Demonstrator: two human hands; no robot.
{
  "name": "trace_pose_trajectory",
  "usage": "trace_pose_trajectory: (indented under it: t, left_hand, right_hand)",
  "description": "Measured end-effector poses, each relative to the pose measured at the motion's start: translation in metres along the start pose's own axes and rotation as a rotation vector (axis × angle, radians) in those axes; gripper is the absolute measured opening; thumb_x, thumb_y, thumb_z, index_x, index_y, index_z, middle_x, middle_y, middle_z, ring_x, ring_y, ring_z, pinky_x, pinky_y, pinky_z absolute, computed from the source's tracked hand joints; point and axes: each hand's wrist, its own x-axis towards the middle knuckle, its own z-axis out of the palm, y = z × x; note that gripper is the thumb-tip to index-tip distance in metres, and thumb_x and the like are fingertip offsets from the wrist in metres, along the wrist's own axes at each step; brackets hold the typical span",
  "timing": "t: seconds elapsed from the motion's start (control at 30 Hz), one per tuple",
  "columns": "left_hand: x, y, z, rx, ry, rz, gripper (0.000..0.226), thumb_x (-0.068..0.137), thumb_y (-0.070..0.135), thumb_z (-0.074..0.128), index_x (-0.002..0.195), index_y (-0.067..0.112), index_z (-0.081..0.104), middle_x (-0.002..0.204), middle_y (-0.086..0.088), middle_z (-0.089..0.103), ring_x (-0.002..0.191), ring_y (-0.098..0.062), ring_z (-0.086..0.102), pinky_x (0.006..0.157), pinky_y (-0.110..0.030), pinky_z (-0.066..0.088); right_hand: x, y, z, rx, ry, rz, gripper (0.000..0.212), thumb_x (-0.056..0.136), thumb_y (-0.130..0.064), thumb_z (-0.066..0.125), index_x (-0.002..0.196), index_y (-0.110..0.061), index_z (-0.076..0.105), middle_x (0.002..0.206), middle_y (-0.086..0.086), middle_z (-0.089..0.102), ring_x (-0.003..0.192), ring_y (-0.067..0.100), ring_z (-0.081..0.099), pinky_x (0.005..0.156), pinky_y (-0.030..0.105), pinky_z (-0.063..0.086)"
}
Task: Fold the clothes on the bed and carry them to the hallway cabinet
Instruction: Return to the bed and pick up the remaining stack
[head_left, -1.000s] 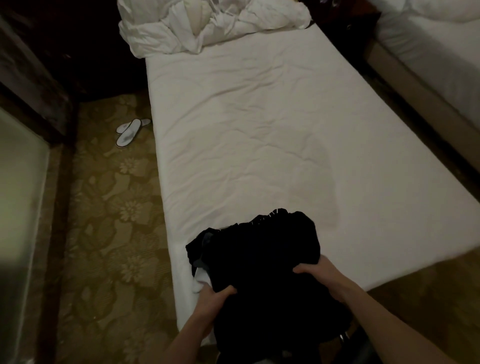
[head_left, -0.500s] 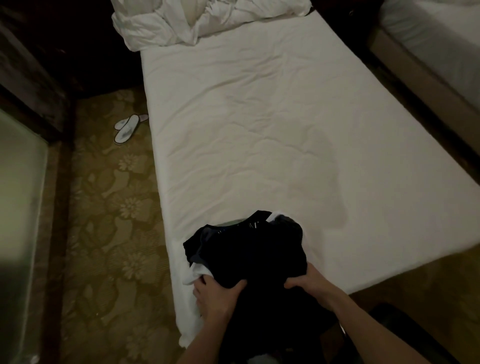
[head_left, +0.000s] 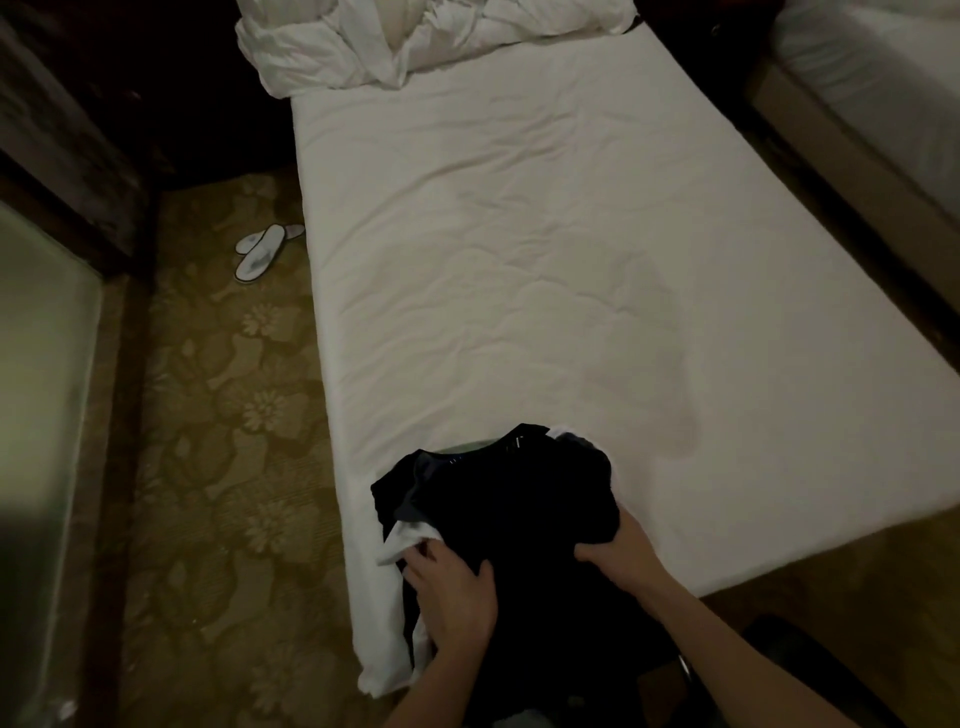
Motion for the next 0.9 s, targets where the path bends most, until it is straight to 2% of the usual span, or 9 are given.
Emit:
trace_pose_trajectory:
  t: [0.13, 0.2, 0.27, 0.37, 0.47, 0.6, 0.7, 0.8, 0.9]
  left_hand:
    - [0.005, 0.001, 0.001, -0.237, -0.029, -0.102, 0.058, 0.079, 0.023, 0.08, 0.12, 0.003, 0.044, 0.119, -0.017, 0.054, 0.11, -0.032, 0.057, 0.089, -0.038, 0.05]
    - [0.007, -0.003, 0.001, -0.413, -0.056, -0.192, 0.053, 0.074, 0.017, 0.085, 0.107, 0.003, 0.046, 0.104, -0.017, 0.061, 0.096, -0.033, 0.063, 0.085, -0.042, 0.056]
    - [0.011, -0.008, 0.001, -0.475, -0.101, -0.253, 0.05, 0.072, 0.018, 0.087, 0.102, 0.0, 0.051, 0.099, -0.019, 0.064, 0.09, -0.033, 0.064, 0.083, -0.045, 0.058]
    - [0.015, -0.015, 0.004, -0.493, -0.156, -0.243, 0.049, 0.078, 0.021, 0.082, 0.11, -0.004, 0.055, 0.105, -0.02, 0.066, 0.095, -0.033, 0.065, 0.088, -0.046, 0.056]
    - [0.014, -0.016, 0.008, -0.465, -0.196, -0.192, 0.051, 0.084, 0.027, 0.074, 0.121, 0.002, 0.05, 0.113, -0.016, 0.064, 0.105, -0.031, 0.062, 0.097, -0.045, 0.052]
    - [0.006, -0.023, 0.017, -0.388, -0.205, -0.121, 0.042, 0.086, 0.031, 0.068, 0.115, 0.01, 0.046, 0.115, -0.011, 0.061, 0.112, -0.028, 0.056, 0.103, -0.047, 0.046]
    - [-0.006, -0.021, 0.013, -0.49, -0.203, -0.09, 0.027, 0.086, 0.014, 0.068, 0.1, 0.011, 0.046, 0.102, -0.009, 0.062, 0.102, -0.026, 0.061, 0.089, -0.037, 0.051]
    - [-0.007, -0.022, 0.009, -0.615, -0.229, -0.133, 0.039, 0.08, 0.004, 0.073, 0.11, 0.007, 0.047, 0.103, -0.008, 0.064, 0.098, -0.02, 0.064, 0.085, -0.031, 0.049]
    - [0.008, -0.026, 0.002, -0.725, -0.252, -0.266, 0.061, 0.069, 0.005, 0.082, 0.121, 0.001, 0.05, 0.11, -0.015, 0.067, 0.099, -0.028, 0.065, 0.095, -0.044, 0.053]
  right_hand:
    - [0.002, -0.005, 0.002, -0.081, 0.058, 0.023, 0.072, 0.073, -0.008, 0.075, 0.134, -0.031, 0.045, 0.112, -0.009, 0.06, 0.094, 0.008, 0.058, 0.065, 0.009, 0.043]
    - [0.005, -0.003, -0.002, -0.07, 0.055, 0.059, 0.073, 0.07, -0.01, 0.074, 0.136, -0.027, 0.048, 0.112, -0.006, 0.065, 0.089, 0.012, 0.065, 0.061, 0.015, 0.047]
    - [0.007, 0.0, -0.007, -0.003, 0.015, 0.093, 0.08, 0.064, -0.01, 0.074, 0.138, -0.024, 0.049, 0.109, 0.001, 0.07, 0.086, 0.021, 0.07, 0.066, 0.03, 0.056]
    - [0.008, 0.0, -0.014, 0.089, -0.034, 0.155, 0.078, 0.062, -0.008, 0.076, 0.136, -0.021, 0.051, 0.111, 0.01, 0.07, 0.093, 0.03, 0.07, 0.079, 0.045, 0.058]
    - [0.005, -0.004, -0.013, 0.144, -0.071, 0.172, 0.056, 0.08, 0.014, 0.063, 0.123, -0.019, 0.055, 0.106, 0.014, 0.068, 0.086, 0.029, 0.066, 0.064, 0.03, 0.055]
    - [0.003, 0.001, -0.013, 0.17, -0.079, 0.164, 0.06, 0.067, 0.005, 0.071, 0.119, -0.022, 0.055, 0.104, 0.009, 0.069, 0.084, 0.022, 0.069, 0.06, 0.024, 0.054]
    - [0.004, 0.009, -0.01, 0.121, -0.123, 0.111, 0.068, 0.068, 0.006, 0.072, 0.128, -0.02, 0.053, 0.112, 0.007, 0.068, 0.09, 0.015, 0.071, 0.067, 0.022, 0.054]
    - [0.004, 0.014, -0.004, 0.078, -0.142, 0.063, 0.075, 0.069, 0.005, 0.072, 0.135, -0.021, 0.046, 0.12, 0.005, 0.064, 0.096, 0.01, 0.069, 0.074, 0.023, 0.056]
    - [0.004, 0.013, 0.003, 0.037, -0.123, 0.034, 0.08, 0.061, -0.003, 0.069, 0.136, -0.021, 0.046, 0.11, 0.007, 0.066, 0.089, 0.014, 0.069, 0.071, 0.028, 0.056]
